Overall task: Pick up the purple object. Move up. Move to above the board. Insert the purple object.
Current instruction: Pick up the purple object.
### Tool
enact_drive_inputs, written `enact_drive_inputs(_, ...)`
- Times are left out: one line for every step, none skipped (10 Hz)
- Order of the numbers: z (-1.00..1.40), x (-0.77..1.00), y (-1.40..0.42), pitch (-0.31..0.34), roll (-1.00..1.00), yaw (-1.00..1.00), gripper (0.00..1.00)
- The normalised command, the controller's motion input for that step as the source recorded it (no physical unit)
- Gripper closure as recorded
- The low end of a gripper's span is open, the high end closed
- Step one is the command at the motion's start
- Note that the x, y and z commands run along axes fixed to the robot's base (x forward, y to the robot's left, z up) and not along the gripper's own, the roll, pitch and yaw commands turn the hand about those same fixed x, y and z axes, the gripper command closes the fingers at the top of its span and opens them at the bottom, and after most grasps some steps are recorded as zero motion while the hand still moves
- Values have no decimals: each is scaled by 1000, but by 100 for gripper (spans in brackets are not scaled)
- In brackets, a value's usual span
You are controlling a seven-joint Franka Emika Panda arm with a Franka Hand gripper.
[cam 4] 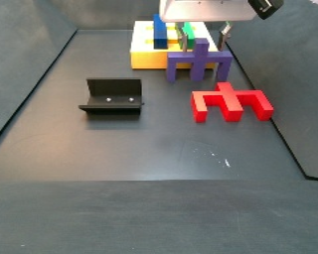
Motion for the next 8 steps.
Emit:
enact_drive_inputs(0, 0, 0, 0, 0, 0, 100)
enact_drive_inputs(0, 0, 0, 0, 0, 0, 100)
enact_drive_inputs(0, 0, 0, 0, 0, 0, 100)
enact_drive_inputs(0, 0, 0, 0, 0, 0, 100)
enact_drive_inputs(0, 0, 0, 0, 0, 0, 100)
enact_drive_inputs(0, 0, 0, 0, 0, 0, 100)
enact_drive_inputs(0, 0, 0, 0, 0, 0, 100)
enact_drive_inputs(0, 0, 0, 0, 0, 0, 100)
